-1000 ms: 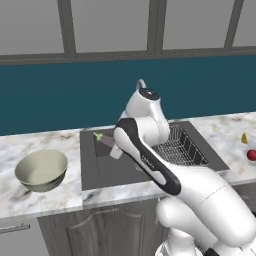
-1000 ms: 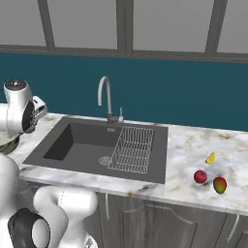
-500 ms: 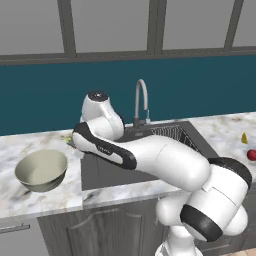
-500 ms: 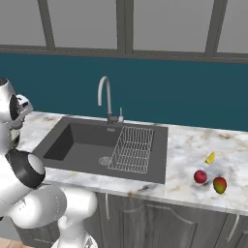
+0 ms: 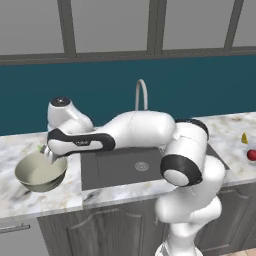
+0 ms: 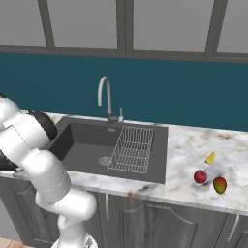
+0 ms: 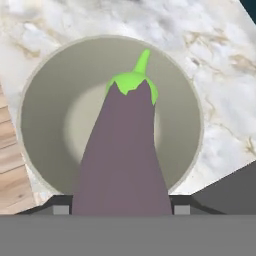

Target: There is a mixed pile of frozen fruits and vegetables on the counter. Locate all the frozen vegetables and place the items in a bowl on the counter. Take all the frozen fruits and defrost them in a running sink.

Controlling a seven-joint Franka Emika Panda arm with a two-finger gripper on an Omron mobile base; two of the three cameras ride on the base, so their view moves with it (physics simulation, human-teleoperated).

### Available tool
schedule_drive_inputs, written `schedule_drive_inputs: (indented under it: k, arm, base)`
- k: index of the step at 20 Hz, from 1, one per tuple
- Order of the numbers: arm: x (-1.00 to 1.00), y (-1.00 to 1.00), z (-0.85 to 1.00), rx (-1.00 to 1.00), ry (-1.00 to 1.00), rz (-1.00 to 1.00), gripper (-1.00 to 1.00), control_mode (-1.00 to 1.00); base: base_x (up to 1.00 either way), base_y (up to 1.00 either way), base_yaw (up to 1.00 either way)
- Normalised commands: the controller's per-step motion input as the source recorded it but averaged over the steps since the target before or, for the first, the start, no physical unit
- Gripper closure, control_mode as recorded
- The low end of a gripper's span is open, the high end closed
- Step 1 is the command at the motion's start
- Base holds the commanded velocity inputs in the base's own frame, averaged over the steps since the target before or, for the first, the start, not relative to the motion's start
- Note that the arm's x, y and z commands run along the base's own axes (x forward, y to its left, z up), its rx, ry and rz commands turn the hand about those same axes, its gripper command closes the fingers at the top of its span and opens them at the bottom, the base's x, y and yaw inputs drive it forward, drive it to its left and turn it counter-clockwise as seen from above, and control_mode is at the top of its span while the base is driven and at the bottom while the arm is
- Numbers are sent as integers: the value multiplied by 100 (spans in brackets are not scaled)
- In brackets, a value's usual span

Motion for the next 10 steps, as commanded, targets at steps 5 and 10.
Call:
schedule_drive_inputs:
  k: [5, 10]
  arm:
    - [24, 72, -87, -7, 0, 0, 100, -100]
    - [31, 55, -55, -1, 0, 0, 100, -100]
  base:
    - [0, 0, 0]
    - [0, 0, 0]
